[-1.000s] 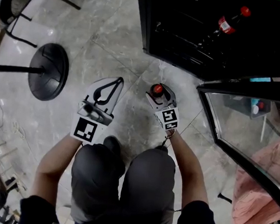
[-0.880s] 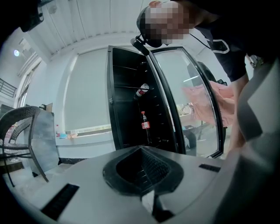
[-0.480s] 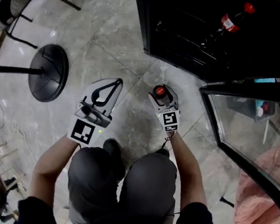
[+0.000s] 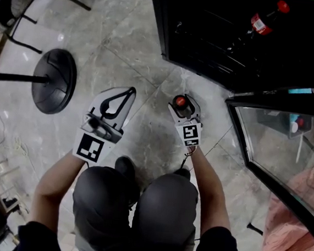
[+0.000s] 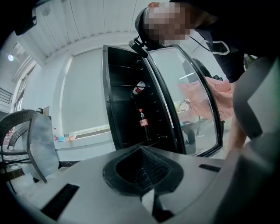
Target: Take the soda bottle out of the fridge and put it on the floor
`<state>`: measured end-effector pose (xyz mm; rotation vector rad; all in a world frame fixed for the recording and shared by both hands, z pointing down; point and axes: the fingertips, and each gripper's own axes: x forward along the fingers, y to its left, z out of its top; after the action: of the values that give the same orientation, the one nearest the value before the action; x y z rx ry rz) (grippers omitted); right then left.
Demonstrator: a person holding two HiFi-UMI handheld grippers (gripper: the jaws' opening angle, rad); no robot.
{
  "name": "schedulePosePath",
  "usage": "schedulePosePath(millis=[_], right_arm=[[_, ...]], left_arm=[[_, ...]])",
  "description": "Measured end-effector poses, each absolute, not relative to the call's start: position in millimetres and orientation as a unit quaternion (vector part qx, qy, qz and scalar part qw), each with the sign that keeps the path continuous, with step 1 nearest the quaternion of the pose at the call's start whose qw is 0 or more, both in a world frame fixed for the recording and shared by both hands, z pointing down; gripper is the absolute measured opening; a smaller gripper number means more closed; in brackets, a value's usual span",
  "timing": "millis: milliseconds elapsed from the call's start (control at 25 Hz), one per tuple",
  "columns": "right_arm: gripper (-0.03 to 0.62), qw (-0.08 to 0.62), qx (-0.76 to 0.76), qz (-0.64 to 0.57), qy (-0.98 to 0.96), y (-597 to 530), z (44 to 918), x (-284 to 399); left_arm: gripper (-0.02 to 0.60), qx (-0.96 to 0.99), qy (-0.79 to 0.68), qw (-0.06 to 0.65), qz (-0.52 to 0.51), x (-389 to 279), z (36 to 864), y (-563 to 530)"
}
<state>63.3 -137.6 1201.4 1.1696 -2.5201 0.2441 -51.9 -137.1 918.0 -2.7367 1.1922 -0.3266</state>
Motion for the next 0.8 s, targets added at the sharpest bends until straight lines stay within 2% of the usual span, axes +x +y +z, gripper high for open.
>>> schedulePosePath(millis=[800], right_arm=[[0.322, 0.16, 0.415, 0.063, -0.894, -128.3, 1209.1, 63.6]], left_arm=[[0.021, -0.911, 0.388, 0.082, -0.116, -49.3, 925.9, -132.2]])
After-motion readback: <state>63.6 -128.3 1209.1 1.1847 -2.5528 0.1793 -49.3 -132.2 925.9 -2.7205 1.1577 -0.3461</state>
